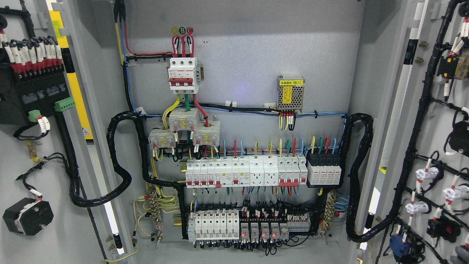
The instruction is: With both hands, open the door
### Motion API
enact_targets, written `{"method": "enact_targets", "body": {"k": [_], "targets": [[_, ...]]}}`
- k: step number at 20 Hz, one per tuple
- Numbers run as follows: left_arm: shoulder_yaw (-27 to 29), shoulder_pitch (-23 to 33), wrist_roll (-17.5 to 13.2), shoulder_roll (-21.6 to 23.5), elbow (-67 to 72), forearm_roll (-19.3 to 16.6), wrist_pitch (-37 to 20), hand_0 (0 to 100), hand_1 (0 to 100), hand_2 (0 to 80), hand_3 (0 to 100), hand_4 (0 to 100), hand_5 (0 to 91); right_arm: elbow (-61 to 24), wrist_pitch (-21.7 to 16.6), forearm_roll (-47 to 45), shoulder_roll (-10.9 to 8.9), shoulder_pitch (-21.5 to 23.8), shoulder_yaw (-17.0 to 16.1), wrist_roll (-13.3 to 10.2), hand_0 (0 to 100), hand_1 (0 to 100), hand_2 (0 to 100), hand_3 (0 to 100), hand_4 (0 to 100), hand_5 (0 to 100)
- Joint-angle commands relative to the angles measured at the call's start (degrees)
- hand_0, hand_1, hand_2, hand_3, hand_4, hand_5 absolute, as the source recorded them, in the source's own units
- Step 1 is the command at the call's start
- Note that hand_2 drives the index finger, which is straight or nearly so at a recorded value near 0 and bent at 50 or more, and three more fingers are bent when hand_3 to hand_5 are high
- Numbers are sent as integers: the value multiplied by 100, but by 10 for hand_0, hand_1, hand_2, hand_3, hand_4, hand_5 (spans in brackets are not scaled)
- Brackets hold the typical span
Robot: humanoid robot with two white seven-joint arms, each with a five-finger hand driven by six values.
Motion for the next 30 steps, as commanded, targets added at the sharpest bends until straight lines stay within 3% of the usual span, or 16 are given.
{"method": "enact_targets", "body": {"k": [1, 12, 18, 23, 30], "targets": [[332, -51, 7, 351, 358, 188, 2, 0, 0, 0, 0, 0, 0, 13, -6, -99, 169, 107, -347, -39, 243, 0, 0, 0, 0, 0], [473, -51, -2, 447, 542, 223, 11, 0, 0, 0, 0, 0, 0, 57, -50, -134, 177, 186, -523, -30, 243, 0, 0, 0, 0, 0], [473, -51, -11, 834, 858, 610, 11, 0, 0, 0, 0, 0, 0, 66, -33, -336, 169, 195, -593, -39, 243, 0, 0, 0, 0, 0], [465, -69, -300, 940, 1079, 619, 11, 0, 0, 0, 0, 0, 0, 197, -32, -380, 169, 195, -593, -39, 243, 0, 0, 0, 0, 0], [456, -236, -336, 1098, 1597, 619, 11, 0, 0, 0, 0, 0, 0, 241, -32, -442, 169, 186, -602, -39, 244, 0, 0, 0, 0, 0]]}}
